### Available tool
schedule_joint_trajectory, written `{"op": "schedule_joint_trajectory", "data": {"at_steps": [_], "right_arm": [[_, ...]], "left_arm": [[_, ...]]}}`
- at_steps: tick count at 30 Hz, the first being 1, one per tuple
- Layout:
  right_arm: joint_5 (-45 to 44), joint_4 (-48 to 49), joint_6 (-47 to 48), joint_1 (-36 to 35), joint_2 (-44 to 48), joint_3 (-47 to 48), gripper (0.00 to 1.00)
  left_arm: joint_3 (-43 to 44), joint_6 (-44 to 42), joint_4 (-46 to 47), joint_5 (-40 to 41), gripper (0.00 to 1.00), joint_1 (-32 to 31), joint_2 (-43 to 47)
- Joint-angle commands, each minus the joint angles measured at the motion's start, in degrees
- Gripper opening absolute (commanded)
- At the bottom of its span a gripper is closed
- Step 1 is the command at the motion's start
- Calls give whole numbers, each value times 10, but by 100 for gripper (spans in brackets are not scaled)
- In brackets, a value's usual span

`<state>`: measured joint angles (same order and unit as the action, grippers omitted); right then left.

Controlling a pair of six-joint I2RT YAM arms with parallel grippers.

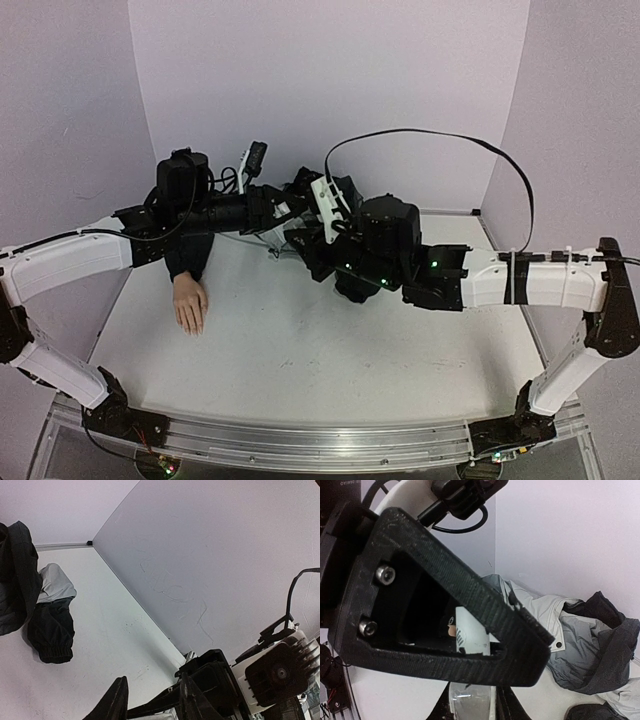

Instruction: Paint the nails

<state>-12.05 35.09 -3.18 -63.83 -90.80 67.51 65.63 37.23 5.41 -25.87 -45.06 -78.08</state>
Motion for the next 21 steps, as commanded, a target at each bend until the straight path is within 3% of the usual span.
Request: {"op": "schedule_joint_trajectory", "data": {"at_steps": [1, 3, 6, 15, 21], "right_arm": [[-15, 32, 14, -7, -3, 35, 0], [-16, 31, 16, -9, -3, 34, 0], [-18, 30, 19, -10, -4, 35, 0], [-15, 29, 16, -13, -1, 35, 0], [22, 46, 11, -10, 24, 24, 0]], "left_arm": [[30, -12, 16, 20, 38, -3, 16], [30, -13, 15, 26, 45, -4, 18], [27, -14, 15, 37, 45, -4, 23], [30, -19, 17, 23, 6, -4, 14], [44, -54, 30, -59, 0, -15, -6]]}}
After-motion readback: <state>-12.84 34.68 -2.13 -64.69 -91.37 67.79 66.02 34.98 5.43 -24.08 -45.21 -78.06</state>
